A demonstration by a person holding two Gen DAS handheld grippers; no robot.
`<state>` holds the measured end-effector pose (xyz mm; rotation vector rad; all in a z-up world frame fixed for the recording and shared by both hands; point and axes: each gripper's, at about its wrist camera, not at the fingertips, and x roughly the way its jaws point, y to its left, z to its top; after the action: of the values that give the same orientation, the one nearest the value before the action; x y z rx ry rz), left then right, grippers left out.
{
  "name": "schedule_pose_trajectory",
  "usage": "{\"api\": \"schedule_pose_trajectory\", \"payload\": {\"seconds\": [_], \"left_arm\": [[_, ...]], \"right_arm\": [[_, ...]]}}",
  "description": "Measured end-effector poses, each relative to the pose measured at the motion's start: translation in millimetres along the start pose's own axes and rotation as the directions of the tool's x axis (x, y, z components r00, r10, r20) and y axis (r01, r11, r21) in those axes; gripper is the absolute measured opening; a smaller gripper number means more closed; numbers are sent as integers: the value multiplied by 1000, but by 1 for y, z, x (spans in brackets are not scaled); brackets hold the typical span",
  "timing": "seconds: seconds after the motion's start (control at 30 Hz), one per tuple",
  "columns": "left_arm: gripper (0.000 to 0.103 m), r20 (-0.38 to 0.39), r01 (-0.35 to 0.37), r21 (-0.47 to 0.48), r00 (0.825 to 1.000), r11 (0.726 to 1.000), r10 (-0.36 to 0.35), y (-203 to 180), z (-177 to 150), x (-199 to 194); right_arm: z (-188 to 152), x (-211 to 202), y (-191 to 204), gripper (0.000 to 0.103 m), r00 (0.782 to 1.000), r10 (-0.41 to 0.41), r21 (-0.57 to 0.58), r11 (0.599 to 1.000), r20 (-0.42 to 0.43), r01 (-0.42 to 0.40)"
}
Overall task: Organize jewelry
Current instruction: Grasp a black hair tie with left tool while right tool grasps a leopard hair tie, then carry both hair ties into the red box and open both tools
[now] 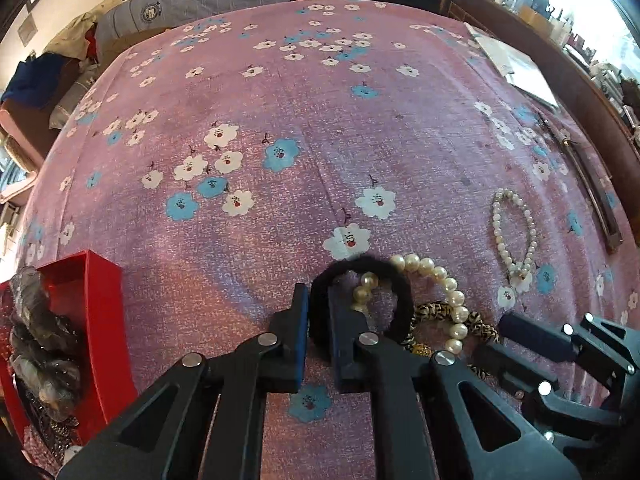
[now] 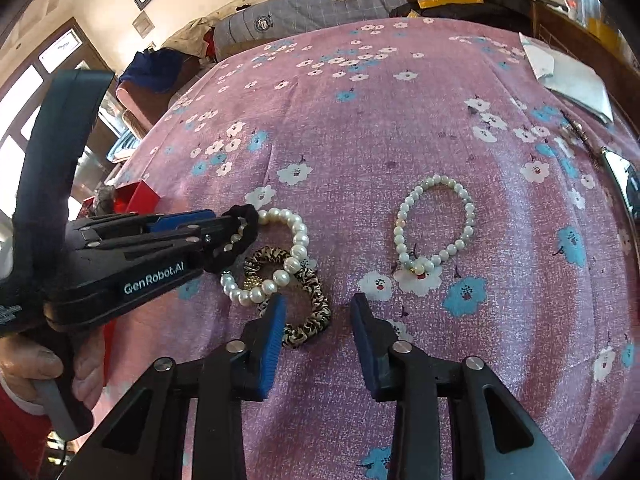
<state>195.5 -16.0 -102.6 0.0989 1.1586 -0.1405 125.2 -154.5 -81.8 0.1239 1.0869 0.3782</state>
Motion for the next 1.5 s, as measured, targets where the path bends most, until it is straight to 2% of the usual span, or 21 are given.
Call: {"api": "schedule_pose_trajectory", "payload": {"seconds": [0.03,0.17,0.5,0.7,0.97,1.1,1.27,1.5], "left_arm": [[7,-1,-2,-1,1000,1000,2,-1,0,0],[7,0,5,-16,1000,1000,-5,-3,-4,-8],[7,101,25,-46,995,999,-20,5,-28,-81],[7,131,46,-102,991,994,-32,15,-49,-117],[7,187,38,-181,982,983,-3,33,-82,-162],[7,211,20,-239,977,971,32,54,-103,-185],[7,197,-45,-313,974,949,112,90,-128,-201],[7,157,-128,-438,964,890,216,155,-166,-222]], "right_arm": [[1,1,0,18,1000,-7,-1,1000,-1,7],[1,-1,-3,7,1000,1,14,1000,-12,-1],[-6,-38,-3,6,998,44,64,997,34,-46],[-11,-70,2,6,995,56,72,995,82,-62],[-18,-108,17,6,988,64,46,996,137,-71],[-21,-121,27,6,984,74,28,996,160,-79],[-21,-128,45,6,980,98,5,995,171,-100],[-20,-124,84,6,976,145,-60,989,160,-137]]}}
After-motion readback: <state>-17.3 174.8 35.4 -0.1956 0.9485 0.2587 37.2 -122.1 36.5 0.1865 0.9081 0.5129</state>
